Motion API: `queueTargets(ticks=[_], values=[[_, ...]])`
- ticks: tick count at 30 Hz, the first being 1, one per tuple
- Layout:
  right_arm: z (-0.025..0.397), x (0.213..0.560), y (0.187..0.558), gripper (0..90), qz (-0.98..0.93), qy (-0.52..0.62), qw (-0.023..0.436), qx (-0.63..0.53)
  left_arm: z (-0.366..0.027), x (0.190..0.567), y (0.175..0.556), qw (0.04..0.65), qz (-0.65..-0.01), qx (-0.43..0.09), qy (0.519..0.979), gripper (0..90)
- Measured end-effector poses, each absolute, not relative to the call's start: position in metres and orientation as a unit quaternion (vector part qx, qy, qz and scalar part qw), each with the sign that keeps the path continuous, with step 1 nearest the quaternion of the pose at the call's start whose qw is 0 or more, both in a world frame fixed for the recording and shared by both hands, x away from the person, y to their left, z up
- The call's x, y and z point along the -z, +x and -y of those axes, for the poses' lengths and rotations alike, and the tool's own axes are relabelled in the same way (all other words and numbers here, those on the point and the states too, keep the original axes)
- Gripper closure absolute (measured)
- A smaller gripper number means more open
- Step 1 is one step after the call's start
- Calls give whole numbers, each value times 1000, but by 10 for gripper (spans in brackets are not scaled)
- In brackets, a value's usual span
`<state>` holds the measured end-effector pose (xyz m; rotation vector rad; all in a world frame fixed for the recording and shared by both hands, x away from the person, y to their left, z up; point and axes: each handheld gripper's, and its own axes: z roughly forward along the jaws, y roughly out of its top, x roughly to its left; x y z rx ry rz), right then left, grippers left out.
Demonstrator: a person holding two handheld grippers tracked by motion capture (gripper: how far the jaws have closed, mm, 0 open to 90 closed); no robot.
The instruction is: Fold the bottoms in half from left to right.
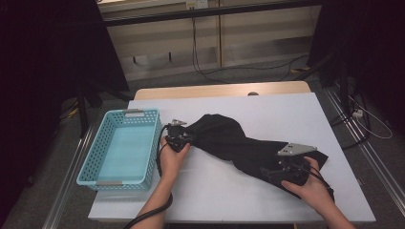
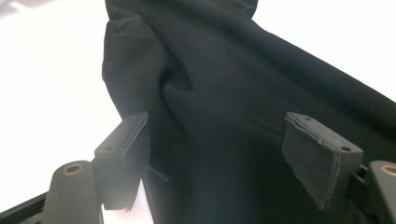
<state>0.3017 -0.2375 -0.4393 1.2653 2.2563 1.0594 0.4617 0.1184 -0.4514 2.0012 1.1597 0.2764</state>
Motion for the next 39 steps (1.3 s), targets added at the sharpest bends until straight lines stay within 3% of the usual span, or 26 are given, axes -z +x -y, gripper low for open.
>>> queueTargets(ticks=[10,13,15,16,19,22,25,28,30,31,32,39], values=[[219,438,298,311,-807,418,161,-384,-126,434,481,388,-466,-139,783,821],[213,438,298,400,-809,408,163,-391,-124,438,481,388,-464,-138,785,808],[210,437,296,505,-808,403,160,-399,-124,441,480,383,-463,-140,787,797],[209,436,295,574,-811,397,158,-400,-124,442,480,383,-463,-140,787,781],[203,437,293,701,-821,385,147,-395,-124,444,478,383,-464,-141,786,623],[197,441,292,700,-832,370,140,-389,-124,444,475,389,-465,-136,784,428],[188,449,293,627,-844,355,145,-376,-124,445,469,383,-461,-140,788,316],[183,454,296,613,-849,352,153,-362,-125,445,462,380,-455,-141,793,260],[182,456,299,717,-853,351,157,-354,-127,446,458,381,-454,-138,793,241],[182,457,300,837,-854,345,161,-354,-127,447,456,381,-452,-137,795,235],[183,456,301,869,-856,343,160,-351,-127,447,453,382,-448,-139,796,233],[204,442,292,879,-839,356,62,-407,-128,443,437,398,-425,-133,802,226]])
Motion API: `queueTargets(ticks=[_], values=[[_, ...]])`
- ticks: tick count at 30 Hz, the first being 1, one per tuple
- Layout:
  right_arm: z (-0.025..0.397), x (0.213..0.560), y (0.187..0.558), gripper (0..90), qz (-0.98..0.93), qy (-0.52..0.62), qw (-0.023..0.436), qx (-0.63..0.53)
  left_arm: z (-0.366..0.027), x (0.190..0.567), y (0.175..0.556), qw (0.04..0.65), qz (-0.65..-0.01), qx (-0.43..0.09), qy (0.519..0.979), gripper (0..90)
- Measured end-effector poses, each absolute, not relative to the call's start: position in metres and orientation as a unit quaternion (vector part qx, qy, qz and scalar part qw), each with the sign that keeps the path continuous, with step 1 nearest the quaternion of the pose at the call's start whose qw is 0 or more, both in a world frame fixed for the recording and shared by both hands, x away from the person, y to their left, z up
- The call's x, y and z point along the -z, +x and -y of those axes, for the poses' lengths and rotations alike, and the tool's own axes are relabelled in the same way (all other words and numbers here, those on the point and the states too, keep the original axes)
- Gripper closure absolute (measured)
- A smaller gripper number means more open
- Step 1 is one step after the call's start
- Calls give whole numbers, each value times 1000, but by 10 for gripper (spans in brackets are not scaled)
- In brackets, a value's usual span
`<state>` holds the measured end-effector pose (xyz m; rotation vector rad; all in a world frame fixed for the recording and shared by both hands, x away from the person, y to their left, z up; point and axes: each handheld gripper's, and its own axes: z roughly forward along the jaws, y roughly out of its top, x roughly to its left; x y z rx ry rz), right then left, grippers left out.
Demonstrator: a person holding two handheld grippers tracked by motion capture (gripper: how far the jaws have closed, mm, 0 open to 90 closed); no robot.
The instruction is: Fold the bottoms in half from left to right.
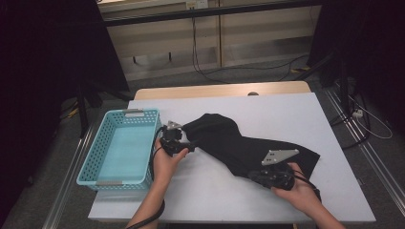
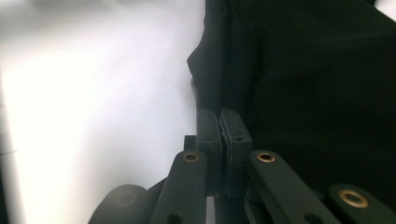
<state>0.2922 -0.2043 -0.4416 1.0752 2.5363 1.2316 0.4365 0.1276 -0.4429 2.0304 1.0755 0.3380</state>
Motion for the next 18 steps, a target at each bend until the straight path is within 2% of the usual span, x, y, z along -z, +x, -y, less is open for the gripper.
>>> queueTargets(ticks=[1,3,6,9,12,14,15,18], values=[[207,443,289,876,-840,355,43,-408,-127,442,435,402,-424,-135,800,226],[207,447,288,826,-842,360,61,-397,-126,441,433,401,-418,-134,804,221],[198,448,288,667,-847,354,85,-387,-125,440,432,396,-408,-129,813,217],[185,441,287,582,-845,340,114,-396,-124,439,432,396,-407,-133,813,214],[169,437,285,611,-844,328,146,-399,-124,437,432,395,-403,-133,815,211],[160,436,286,728,-851,309,167,-392,-123,436,431,397,-402,-132,815,210],[155,437,287,750,-854,299,169,-390,-123,436,431,396,-401,-133,815,210],[144,442,289,740,-862,290,157,-386,-125,435,431,396,-401,-133,815,211]])
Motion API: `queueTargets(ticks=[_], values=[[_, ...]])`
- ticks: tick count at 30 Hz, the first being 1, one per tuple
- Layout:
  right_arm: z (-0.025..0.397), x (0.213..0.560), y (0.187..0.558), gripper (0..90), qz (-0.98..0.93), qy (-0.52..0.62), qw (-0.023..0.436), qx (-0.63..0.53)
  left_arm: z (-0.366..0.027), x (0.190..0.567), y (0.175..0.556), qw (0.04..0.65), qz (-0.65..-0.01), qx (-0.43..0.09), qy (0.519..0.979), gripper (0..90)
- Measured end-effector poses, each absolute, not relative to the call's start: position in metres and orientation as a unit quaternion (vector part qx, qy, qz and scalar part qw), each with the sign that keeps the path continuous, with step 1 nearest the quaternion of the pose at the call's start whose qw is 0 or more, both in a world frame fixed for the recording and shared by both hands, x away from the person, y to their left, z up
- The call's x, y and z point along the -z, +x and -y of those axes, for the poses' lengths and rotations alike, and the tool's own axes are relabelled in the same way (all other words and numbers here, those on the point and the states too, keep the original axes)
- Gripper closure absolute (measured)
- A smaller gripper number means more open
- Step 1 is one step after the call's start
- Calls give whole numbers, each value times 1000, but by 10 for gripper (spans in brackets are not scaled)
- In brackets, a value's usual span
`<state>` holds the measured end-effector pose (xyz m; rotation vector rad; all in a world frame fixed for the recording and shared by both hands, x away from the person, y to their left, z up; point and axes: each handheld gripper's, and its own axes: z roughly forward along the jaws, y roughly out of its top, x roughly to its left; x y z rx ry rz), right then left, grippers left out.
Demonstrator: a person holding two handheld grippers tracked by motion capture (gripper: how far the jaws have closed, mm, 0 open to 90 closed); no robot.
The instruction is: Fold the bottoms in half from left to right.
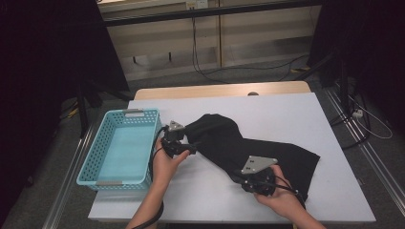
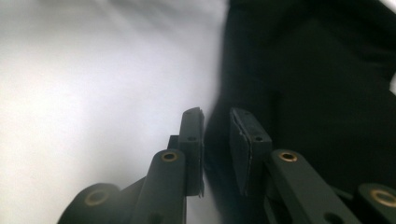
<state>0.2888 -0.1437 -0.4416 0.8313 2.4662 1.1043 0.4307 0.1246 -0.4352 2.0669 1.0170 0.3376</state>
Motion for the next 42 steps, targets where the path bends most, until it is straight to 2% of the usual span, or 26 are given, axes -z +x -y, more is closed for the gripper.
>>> queueTargets(ticks=[5,8,10,18,24,25,27,34,42], values=[[132,454,294,754,-873,286,154,-365,-125,437,431,392,-402,-133,817,211],[135,455,297,858,-872,287,152,-365,-125,437,431,392,-402,-130,817,211],[138,456,299,892,-870,289,144,-371,-124,437,430,393,-400,-129,818,211],[142,441,291,900,-862,297,108,-396,-124,433,429,401,-400,-132,814,211],[138,444,286,898,-870,284,93,-393,-123,433,428,400,-399,-131,815,211],[137,446,286,864,-870,287,103,-388,-123,433,428,399,-400,-130,815,210],[138,447,288,725,-866,295,98,-391,-123,433,427,399,-399,-129,816,210],[163,432,293,518,-837,329,142,-413,-123,433,427,399,-400,-128,815,204],[203,437,309,464,-814,393,178,-389,-122,430,426,399,-395,-124,818,202]])
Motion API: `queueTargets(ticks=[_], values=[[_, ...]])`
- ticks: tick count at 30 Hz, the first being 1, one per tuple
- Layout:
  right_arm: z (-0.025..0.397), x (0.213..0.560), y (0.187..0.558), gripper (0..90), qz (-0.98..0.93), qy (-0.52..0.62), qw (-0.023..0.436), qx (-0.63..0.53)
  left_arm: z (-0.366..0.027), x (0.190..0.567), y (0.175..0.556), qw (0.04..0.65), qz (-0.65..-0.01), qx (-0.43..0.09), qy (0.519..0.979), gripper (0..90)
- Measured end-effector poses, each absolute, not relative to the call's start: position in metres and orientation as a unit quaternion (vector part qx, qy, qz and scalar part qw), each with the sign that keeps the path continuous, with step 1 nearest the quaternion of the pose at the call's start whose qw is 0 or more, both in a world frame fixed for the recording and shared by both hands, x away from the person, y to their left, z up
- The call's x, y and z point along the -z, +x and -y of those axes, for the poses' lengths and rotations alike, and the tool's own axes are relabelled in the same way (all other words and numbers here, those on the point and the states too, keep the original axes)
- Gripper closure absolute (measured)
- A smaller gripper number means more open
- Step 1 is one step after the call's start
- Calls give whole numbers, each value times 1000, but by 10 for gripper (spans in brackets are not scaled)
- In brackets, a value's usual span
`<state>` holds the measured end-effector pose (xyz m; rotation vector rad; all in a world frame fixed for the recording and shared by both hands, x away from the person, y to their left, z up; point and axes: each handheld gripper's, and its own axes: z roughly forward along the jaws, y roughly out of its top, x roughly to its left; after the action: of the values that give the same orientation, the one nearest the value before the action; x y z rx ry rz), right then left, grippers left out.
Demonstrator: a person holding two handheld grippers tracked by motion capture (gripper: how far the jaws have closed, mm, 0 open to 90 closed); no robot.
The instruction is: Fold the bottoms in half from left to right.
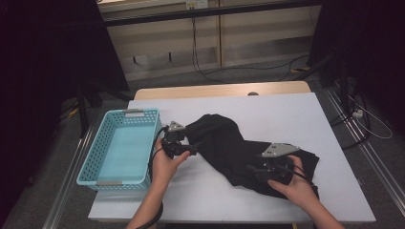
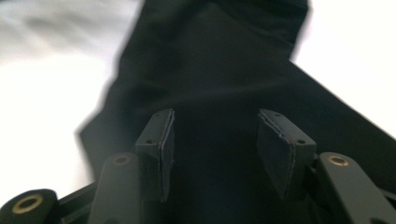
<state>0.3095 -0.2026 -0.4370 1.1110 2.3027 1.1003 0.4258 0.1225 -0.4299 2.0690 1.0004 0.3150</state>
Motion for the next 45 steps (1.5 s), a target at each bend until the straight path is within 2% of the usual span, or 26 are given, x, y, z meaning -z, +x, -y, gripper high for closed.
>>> queueTargets(ticks=[7,13,17,24,31,34,41,45], values=[[226,441,317,404,-796,434,191,-378,-125,431,427,397,-397,-116,819,193],[226,458,316,383,-819,427,177,-340,-124,431,427,398,-398,-113,819,190],[233,451,312,367,-829,422,153,-333,-124,433,427,395,-396,-114,821,190],[283,431,326,357,-784,473,209,-345,-126,431,428,396,-398,-115,819,190],[321,434,329,516,-758,513,249,-317,-126,430,431,397,-399,-118,818,190],[329,437,331,550,-751,523,263,-306,-126,430,431,397,-399,-119,818,190],[332,441,331,639,-754,525,244,-310,-127,429,431,401,-399,-121,816,190],[327,449,333,642,-766,519,239,-294,-127,428,431,403,-400,-119,815,190]])
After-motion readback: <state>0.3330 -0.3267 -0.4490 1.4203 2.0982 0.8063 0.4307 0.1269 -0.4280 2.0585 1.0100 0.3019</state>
